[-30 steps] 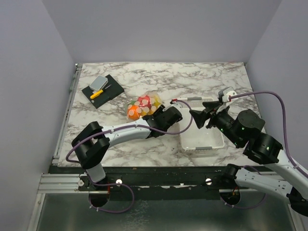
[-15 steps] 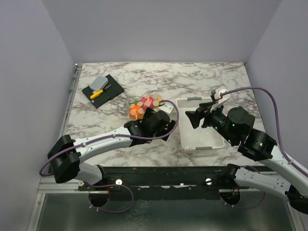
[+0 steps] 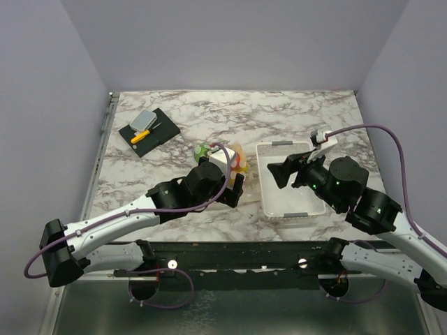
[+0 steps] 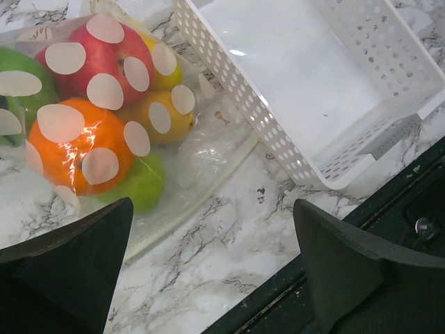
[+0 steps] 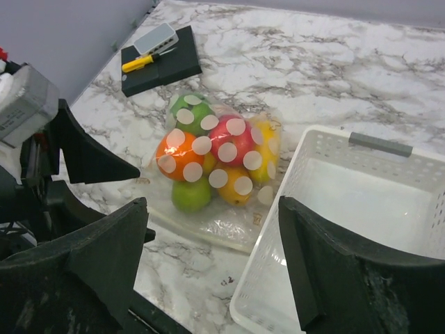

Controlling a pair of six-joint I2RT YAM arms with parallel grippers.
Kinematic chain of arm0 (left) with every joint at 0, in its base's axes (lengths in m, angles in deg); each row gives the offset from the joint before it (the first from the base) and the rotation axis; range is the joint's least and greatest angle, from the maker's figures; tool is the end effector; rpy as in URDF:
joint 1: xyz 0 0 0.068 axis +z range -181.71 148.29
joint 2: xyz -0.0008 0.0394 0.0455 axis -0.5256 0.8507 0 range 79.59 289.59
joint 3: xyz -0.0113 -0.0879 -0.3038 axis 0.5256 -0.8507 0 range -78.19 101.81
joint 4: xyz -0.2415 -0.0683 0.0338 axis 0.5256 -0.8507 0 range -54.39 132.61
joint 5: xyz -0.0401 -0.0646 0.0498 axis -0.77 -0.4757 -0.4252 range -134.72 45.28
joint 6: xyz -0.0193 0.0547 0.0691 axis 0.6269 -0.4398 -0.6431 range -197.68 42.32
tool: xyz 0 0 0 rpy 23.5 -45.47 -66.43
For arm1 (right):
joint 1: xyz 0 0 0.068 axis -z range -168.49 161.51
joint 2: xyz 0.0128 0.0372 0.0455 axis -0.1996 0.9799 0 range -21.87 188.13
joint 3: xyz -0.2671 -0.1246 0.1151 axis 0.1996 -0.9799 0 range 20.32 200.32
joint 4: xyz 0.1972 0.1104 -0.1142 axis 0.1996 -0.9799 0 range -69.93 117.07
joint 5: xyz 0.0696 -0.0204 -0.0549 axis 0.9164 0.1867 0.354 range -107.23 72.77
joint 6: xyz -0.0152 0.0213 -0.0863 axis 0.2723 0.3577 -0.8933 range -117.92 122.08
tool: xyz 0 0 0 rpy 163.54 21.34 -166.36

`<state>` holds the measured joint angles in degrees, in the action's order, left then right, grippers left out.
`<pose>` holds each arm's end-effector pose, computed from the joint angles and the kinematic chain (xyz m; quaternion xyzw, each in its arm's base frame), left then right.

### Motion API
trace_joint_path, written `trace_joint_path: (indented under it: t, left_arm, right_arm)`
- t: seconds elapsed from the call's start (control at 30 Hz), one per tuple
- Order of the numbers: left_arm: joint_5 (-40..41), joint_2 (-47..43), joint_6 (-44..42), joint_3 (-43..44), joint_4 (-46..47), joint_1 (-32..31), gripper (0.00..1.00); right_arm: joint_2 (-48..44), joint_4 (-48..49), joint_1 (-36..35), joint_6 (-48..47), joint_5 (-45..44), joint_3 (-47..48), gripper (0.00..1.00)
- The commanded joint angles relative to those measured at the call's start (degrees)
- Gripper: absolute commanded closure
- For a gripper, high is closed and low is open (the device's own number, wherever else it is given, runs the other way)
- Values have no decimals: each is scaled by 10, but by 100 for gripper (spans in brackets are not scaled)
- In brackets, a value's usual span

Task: Place the food in the zip-top bag and seal the zipper
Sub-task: Reset both arms

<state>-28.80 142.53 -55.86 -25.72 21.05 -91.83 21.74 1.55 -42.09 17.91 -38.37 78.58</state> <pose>0.1443 -0.2067 0.3242 0.2208 0.8404 -0.2232 0.4417 0.1160 0.1086 0.4162 -0.1347 0.7548 0.2403 0.5952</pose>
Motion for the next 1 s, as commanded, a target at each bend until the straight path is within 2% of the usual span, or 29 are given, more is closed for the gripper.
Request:
trace_joint_path:
  t: [0.0,0.1,0.2,0.37,0.47,0.6,0.7,0.87,0.97]
  left_arm:
    - [-9,-23,11,4,-6,-2,1]
    - [-7,-24,3,22,-18,-1,1]
    - [-10,-12,-14,51,-37,1,1]
    - [-44,4,-31,87,-39,28,1]
    - [-89,23,-33,100,-39,81,1]
    - [-157,48,-32,104,-37,190,1]
    - [-178,56,-39,108,-33,252,1]
    - [-197,56,-42,112,-28,347,1]
    - [-192,53,-34,106,-22,383,1]
  right_arm:
    - [-15,-24,1,60,-8,-29,17]
    - [-22,-21,1,56,10,-48,14]
    - [-13,-23,1,44,34,-58,1]
    - [20,-20,1,39,50,-69,0]
    - [45,-13,1,32,41,-73,0]
    - [87,-13,22,24,45,-57,0]
    - [105,-7,81,18,94,-52,0]
    - [127,2,235,3,236,-46,0]
    - [144,-8,316,-2,318,-36,0]
